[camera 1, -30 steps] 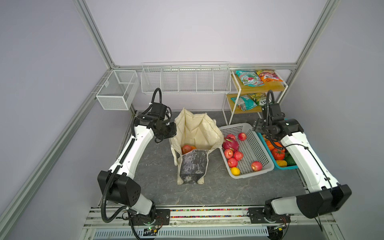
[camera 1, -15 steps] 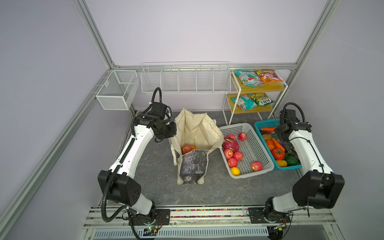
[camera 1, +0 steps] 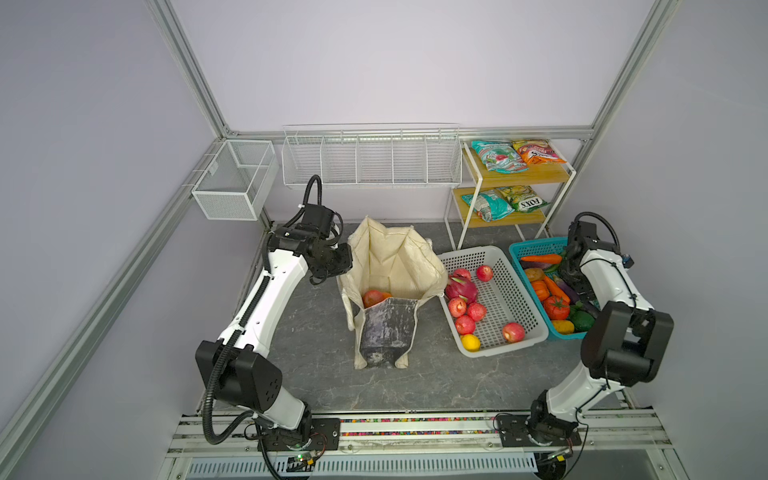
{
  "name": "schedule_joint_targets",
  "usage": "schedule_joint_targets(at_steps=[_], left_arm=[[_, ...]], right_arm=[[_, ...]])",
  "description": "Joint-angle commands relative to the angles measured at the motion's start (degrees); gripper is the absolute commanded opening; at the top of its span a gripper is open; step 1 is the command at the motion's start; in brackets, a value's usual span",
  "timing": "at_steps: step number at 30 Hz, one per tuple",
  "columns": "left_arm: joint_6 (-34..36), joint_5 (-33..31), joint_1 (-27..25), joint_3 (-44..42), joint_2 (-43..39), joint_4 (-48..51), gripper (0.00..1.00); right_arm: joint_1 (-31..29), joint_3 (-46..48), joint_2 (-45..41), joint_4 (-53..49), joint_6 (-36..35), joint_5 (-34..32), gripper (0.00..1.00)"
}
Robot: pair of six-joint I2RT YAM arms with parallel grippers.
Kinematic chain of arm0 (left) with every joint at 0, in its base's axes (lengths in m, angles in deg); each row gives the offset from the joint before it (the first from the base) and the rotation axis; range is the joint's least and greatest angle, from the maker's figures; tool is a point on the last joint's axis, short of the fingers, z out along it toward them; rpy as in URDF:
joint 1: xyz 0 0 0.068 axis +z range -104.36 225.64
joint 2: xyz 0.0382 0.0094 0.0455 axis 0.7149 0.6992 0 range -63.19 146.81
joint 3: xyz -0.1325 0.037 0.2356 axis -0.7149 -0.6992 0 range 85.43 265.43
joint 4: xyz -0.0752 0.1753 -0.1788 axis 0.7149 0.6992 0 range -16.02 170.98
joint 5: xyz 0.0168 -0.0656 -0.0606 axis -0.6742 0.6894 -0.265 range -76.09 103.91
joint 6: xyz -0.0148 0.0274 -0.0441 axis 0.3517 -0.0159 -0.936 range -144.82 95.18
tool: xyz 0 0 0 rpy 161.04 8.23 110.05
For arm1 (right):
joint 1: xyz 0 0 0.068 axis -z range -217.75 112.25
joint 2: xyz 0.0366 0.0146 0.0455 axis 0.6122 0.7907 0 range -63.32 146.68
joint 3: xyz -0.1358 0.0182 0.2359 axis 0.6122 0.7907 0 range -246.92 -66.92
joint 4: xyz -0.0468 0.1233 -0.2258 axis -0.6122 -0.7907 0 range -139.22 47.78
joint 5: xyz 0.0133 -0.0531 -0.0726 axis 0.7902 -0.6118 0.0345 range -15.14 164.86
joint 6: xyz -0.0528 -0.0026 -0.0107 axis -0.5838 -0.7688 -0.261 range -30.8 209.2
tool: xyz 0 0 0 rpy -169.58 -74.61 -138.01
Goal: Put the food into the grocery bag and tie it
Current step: 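Lower the right gripper toward the yellow potato in the teal basket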
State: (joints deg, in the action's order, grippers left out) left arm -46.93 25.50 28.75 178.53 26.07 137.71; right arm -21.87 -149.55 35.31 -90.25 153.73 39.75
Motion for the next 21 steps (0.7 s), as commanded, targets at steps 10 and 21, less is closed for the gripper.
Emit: schedule_joint_targets(at_steps=[10,21], left_arm=[[-2.8,-3.3,-0.2,2.3,1.0,-1.1,0.00],[-2.5,-3.5,-0.2,5.6,3.4,0.0,0.00]], right_arm=[[3.9,-2.2,5.5,7.1,-1.5,0.7,0.88],[4.7,-5.3,10.3,7.4,-5.1,1.3,0.88]])
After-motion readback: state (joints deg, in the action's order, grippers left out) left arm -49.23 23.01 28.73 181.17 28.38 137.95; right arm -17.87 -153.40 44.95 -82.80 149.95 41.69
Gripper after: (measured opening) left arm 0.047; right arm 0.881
